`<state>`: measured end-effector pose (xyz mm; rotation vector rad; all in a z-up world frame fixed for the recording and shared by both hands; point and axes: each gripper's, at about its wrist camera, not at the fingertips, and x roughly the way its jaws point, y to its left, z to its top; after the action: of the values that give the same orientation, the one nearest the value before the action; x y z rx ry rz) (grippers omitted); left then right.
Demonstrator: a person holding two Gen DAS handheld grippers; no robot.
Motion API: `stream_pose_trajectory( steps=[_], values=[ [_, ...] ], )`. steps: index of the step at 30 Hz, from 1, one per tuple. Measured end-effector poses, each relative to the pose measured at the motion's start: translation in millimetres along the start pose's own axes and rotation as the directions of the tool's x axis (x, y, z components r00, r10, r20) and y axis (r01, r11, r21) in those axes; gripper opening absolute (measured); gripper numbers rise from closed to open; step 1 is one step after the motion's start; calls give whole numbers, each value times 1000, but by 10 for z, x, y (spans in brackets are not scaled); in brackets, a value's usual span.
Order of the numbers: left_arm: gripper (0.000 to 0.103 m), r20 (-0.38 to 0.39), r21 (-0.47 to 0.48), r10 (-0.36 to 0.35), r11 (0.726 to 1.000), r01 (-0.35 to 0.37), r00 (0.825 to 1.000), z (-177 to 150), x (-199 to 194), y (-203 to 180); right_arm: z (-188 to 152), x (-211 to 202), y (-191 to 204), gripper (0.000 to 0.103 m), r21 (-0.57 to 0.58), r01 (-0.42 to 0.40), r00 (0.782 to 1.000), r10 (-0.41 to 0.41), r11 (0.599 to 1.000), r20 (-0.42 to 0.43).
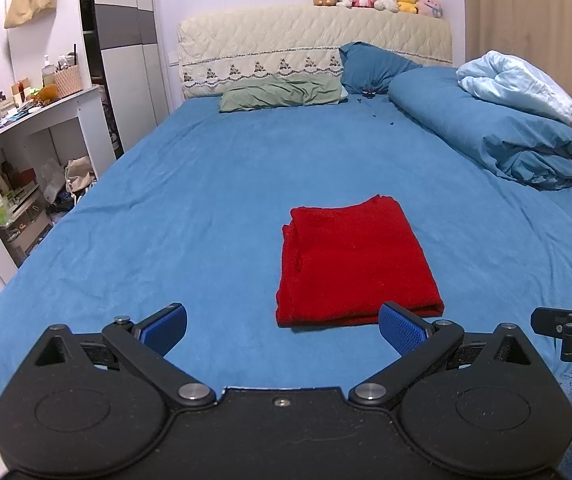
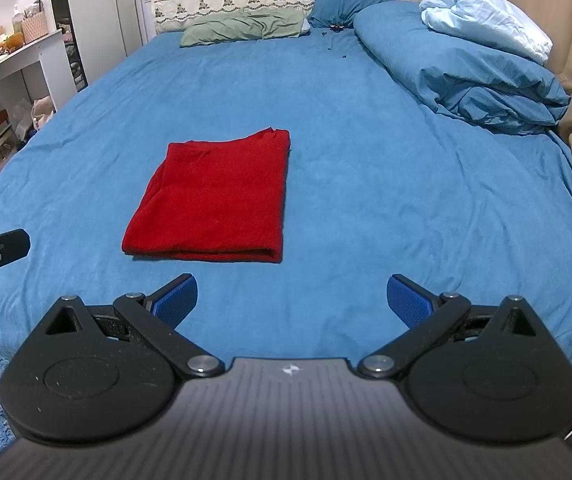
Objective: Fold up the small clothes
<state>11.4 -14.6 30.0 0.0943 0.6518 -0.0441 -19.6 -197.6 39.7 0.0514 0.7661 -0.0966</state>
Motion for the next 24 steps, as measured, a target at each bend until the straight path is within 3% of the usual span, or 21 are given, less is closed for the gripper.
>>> stream_pose_trajectory(
  steps=[24],
  values=[
    [103,4,-9,-7,1000,8,1000,7,-1,33,-2,5,85,103,-9,-3,1000,3,1000,-4]
  ],
)
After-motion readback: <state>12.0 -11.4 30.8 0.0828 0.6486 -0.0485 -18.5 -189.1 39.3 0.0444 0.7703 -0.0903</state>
